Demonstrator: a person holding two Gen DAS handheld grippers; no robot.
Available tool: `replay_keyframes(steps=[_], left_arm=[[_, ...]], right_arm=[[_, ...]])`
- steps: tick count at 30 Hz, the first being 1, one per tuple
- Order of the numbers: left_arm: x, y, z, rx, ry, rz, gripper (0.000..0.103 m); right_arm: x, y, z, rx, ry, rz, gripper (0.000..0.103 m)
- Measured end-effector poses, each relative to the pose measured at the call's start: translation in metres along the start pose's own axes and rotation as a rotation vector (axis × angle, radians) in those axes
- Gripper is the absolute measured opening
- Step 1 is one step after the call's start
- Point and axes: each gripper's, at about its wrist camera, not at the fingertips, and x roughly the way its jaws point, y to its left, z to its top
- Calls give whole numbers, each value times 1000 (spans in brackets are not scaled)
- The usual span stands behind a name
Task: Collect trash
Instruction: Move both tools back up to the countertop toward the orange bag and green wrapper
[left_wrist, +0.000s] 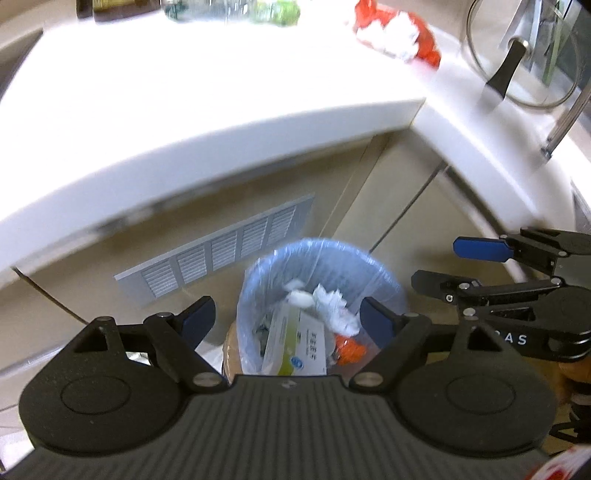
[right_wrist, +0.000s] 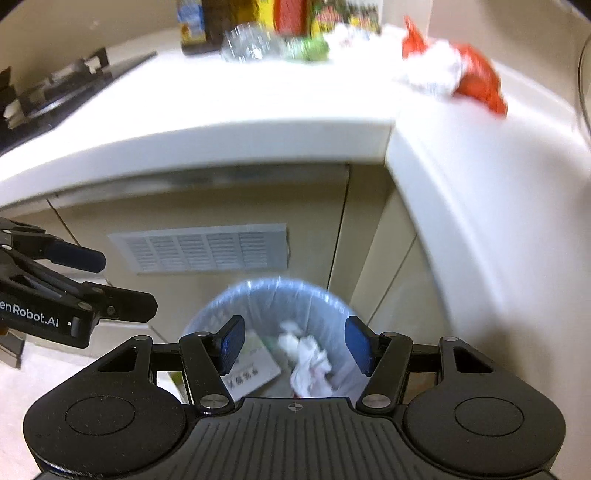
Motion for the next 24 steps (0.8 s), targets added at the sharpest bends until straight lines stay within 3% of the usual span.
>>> replay_keyframes(steps=[13, 24], left_arm=[[-73, -9, 40, 20, -224, 44, 85], [-75, -2, 94, -24, -331, 149, 88]], right_arm=[[-54, -7, 45, -19, -235, -21, 60], [-47, -57, 85, 19, -280, -30, 60]])
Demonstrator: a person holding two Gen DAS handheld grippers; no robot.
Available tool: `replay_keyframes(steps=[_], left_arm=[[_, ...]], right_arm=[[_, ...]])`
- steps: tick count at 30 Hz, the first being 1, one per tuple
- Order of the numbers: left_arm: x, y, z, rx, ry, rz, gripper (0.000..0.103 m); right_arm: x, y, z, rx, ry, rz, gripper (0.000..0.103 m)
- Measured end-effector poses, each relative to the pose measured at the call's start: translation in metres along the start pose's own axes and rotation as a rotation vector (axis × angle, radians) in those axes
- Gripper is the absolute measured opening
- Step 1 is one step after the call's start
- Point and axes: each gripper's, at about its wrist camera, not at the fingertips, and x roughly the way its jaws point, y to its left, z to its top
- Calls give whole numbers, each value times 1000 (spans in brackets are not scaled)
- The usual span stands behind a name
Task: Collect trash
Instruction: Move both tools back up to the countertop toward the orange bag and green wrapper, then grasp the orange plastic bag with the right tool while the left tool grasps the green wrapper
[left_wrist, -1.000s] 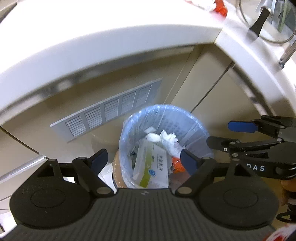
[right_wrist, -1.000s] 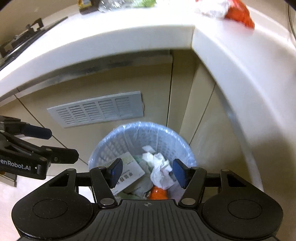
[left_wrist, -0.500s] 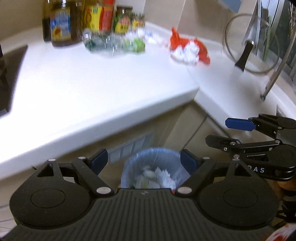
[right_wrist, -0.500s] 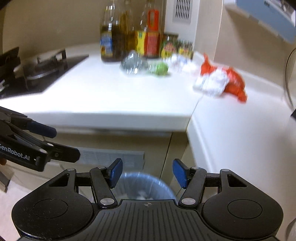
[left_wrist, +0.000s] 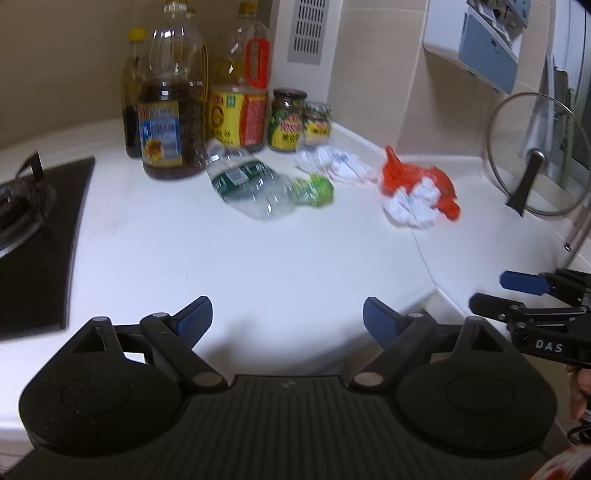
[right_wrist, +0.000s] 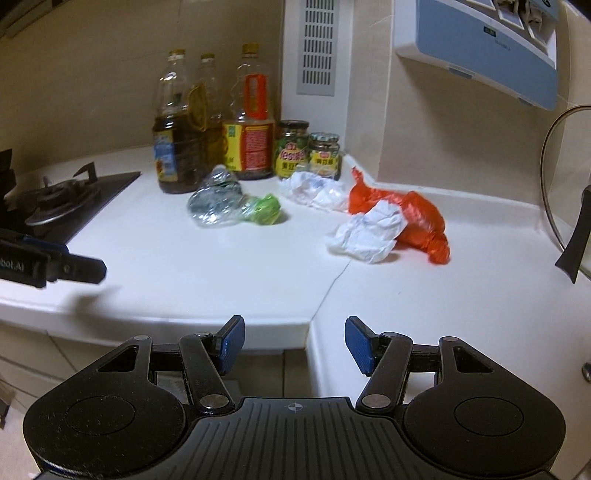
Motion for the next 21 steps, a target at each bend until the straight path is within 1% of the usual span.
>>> replay_keyframes(steps=[5, 12, 17, 21], left_arm=[[16, -8, 17, -2, -9, 33, 88], [39, -26, 36, 24, 0, 79, 88], [56, -37, 53, 63, 3, 104, 88], [77, -43, 68, 94, 13, 79, 88]], right_arm=[[17, -35, 19, -18, -6, -26, 60], [57, -105, 54, -76, 2, -84, 60], [93, -142, 73, -198, 43, -70, 60], [123, -155, 82, -338, 88, -61, 60]])
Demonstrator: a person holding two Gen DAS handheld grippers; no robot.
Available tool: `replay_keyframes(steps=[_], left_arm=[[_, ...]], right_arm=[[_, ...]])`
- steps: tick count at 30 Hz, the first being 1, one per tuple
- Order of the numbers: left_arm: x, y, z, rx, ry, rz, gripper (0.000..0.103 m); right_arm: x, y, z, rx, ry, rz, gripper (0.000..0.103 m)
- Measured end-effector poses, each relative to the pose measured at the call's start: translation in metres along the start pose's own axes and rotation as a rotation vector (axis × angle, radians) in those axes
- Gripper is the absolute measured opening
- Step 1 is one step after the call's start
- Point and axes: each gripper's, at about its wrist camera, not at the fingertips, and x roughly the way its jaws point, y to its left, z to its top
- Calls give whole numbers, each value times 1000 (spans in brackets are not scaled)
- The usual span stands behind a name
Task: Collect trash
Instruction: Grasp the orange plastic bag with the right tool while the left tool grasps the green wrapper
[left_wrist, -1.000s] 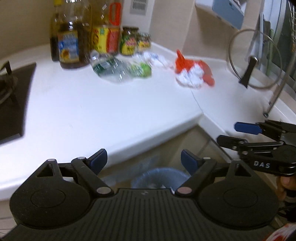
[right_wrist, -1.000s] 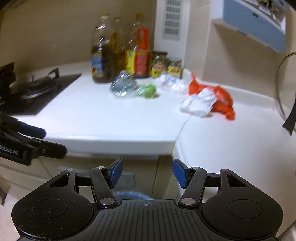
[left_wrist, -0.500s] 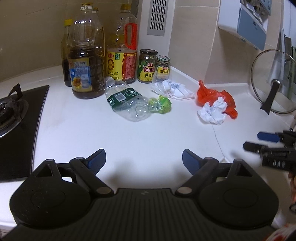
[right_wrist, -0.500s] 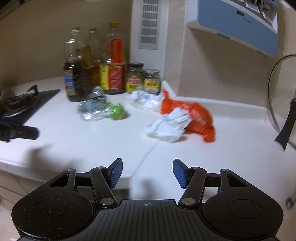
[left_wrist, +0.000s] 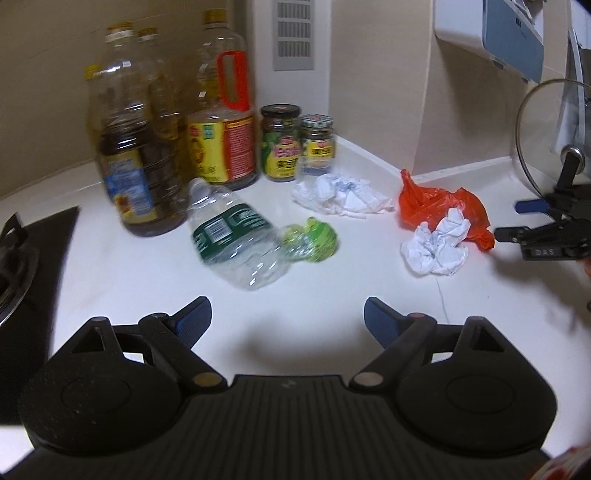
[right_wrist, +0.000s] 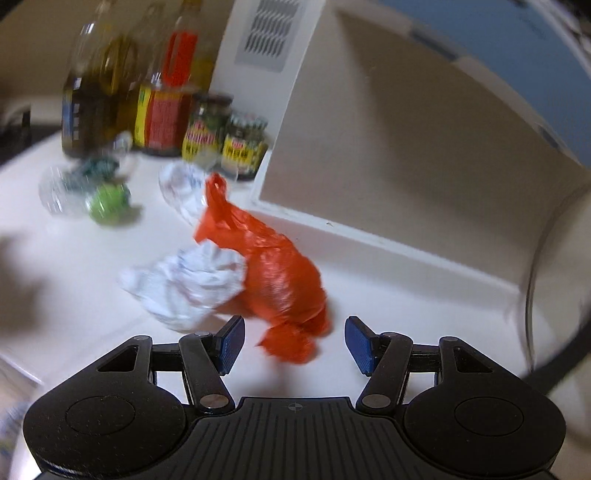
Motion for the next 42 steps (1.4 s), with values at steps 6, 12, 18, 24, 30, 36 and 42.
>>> replay_keyframes(steps=[6, 12, 18, 24, 30, 36, 42], left_arm=[[32, -17, 22, 90, -6, -50, 88], [66, -29, 34, 163, 5, -47, 88], [105, -45, 36, 327, 30, -5, 85], [134, -59, 34, 524, 49, 39, 58], [148, -62, 33, 607, 80, 69, 34], [130, -61, 38, 518, 45, 40, 20], [86, -62, 33, 317, 19, -71, 19]], right_arm=[[32, -1, 10, -137, 24, 81, 60], [60, 4, 15, -210, 27, 101, 60], [50, -10, 16, -68, 7, 103, 43], [27, -20, 7, 34, -19, 51, 42], [13, -29, 0, 141, -16, 33, 42], [-5, -33, -11, 287, -9, 23, 42], [-34, -27, -26, 440, 13, 41, 42]])
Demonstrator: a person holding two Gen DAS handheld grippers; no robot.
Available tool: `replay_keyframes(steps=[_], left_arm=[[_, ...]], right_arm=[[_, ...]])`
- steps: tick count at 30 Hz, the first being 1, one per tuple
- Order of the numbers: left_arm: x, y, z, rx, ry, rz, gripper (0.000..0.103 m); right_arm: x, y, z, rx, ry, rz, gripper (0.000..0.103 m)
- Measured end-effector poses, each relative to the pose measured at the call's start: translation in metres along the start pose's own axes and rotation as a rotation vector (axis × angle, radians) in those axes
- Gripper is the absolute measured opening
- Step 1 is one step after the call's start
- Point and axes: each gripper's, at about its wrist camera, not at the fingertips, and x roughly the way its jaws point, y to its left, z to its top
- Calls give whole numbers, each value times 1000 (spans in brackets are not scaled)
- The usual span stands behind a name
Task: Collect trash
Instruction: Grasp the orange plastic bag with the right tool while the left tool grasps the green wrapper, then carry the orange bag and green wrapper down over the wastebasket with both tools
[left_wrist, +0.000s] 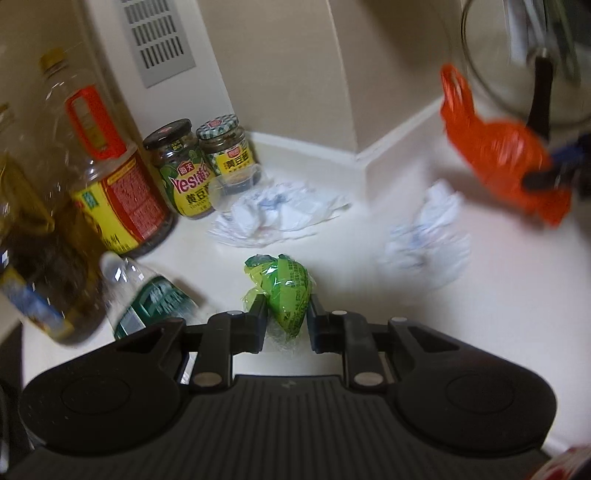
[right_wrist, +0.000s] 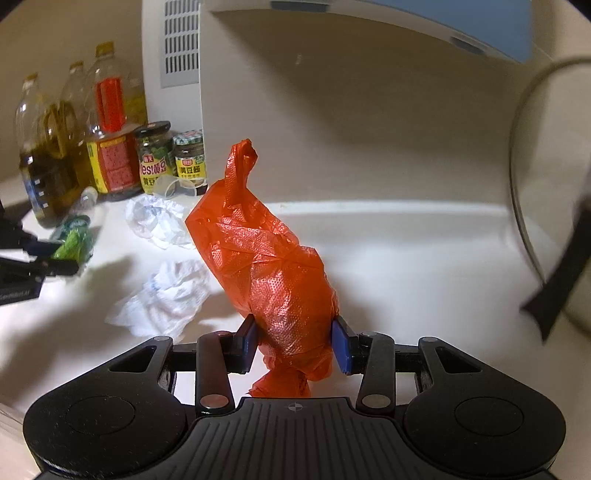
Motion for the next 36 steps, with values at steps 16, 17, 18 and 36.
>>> replay_keyframes(steps=[16, 17, 18, 36], left_arm=[[-107, -35, -62, -199, -25, -208, 19], [-111, -36, -66, -204, -23, -218, 19], [-114, -37, -71, -209, -20, -230, 19], [-138, -24, -172, -243, 139, -288, 19]], right_arm=[[-91, 50, -61, 234, 73, 116, 42], [-96, 56, -64, 235, 78, 125, 42], [-99, 60, -67, 237, 83, 130, 42], [-102, 174, -132, 184, 242, 182, 42]])
